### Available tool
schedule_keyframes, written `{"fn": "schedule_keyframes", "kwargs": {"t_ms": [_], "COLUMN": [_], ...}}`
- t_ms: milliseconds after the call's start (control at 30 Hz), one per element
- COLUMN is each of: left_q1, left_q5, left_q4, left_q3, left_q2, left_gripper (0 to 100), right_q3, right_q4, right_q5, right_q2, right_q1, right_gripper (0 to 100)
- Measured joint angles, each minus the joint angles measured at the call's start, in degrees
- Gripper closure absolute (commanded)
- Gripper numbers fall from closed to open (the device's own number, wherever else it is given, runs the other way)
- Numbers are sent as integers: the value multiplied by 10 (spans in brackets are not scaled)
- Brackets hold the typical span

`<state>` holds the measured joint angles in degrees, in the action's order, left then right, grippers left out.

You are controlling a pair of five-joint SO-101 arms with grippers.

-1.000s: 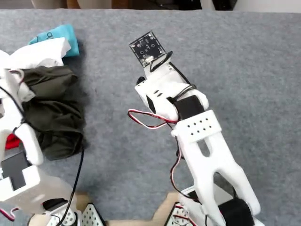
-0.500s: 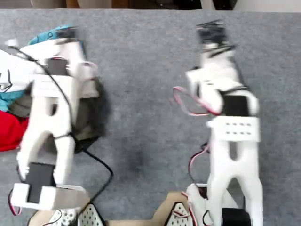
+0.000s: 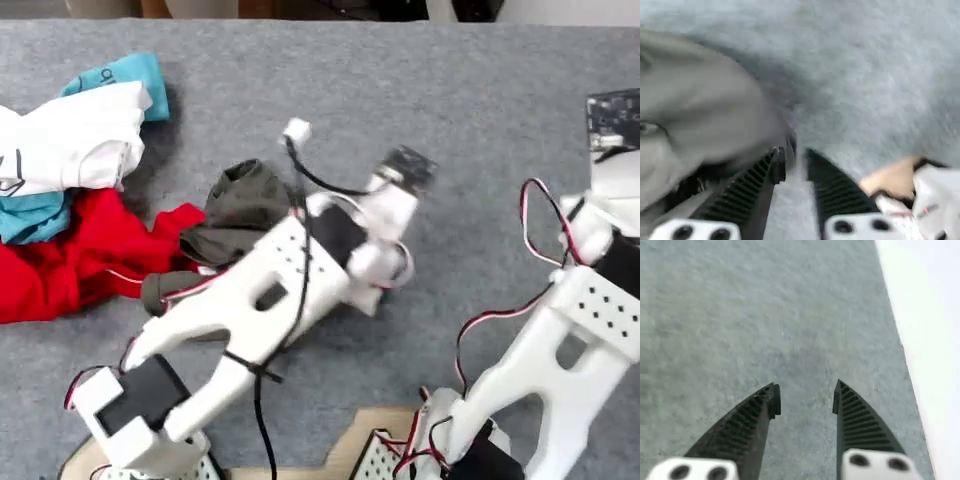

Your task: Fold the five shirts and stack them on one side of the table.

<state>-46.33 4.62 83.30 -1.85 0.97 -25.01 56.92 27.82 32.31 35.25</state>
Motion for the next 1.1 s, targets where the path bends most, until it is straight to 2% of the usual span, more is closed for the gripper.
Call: {"fn": "schedule_keyframes", "kwargs": {"t_ms": [133,267,333,500,633,767,933,1100], "left_q1": [27,146,233,469,619,733,811,831], "left_q5": [55,61,57,-24,-89,-127,-133,-134], "left_q4": [91,157,165,169,169,169,169,169], "left_q3": [-57,-149,-171,-175,-150,-91,15,140], "left_q2": [-1,0,4,77,150,212,270,321], "left_gripper": [729,726,726,726,726,726,726,728], "right_q3": [-4,-4,-1,55,129,224,347,475], "right_q4": [-2,33,67,162,194,222,229,229], "right_q5": [22,42,47,35,2,-24,-39,-41], "right_q2": [0,0,0,-31,-117,-231,-381,-541], "right_q1": [3,-54,-108,-294,-425,-521,-617,-674], "right_gripper": [807,807,807,807,807,807,807,807]}}
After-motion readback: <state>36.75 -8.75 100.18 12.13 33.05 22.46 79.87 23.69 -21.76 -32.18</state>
